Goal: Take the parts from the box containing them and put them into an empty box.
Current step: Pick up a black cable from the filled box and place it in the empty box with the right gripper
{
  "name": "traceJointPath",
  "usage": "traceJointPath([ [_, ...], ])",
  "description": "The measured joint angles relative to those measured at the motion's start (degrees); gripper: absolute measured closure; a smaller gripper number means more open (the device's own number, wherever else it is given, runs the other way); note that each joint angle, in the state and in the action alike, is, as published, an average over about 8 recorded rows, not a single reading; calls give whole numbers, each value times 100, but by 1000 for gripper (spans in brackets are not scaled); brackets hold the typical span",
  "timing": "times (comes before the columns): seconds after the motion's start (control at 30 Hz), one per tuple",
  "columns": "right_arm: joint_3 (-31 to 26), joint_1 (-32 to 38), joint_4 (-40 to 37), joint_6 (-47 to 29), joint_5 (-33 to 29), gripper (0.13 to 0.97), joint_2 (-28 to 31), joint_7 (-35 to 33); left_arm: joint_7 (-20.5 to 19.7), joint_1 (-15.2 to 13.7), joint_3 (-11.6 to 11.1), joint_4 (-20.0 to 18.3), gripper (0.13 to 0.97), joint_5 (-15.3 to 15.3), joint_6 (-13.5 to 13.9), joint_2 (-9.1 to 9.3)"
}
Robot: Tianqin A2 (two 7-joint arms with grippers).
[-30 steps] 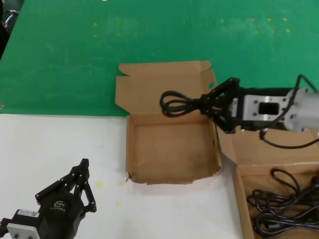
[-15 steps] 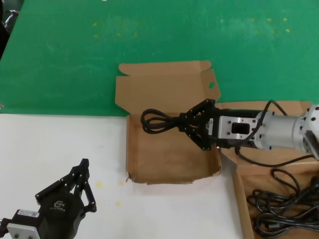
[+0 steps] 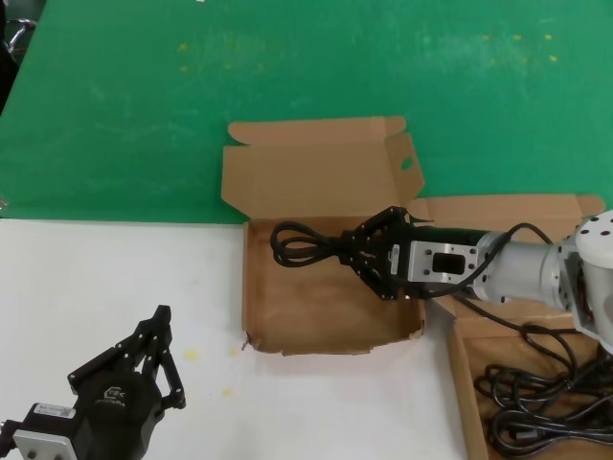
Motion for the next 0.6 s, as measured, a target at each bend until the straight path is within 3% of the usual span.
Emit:
traceJointPath([
  [0.6, 316, 188, -777, 133, 213, 839, -191, -811, 0, 0, 0, 0, 965, 0, 0, 0],
])
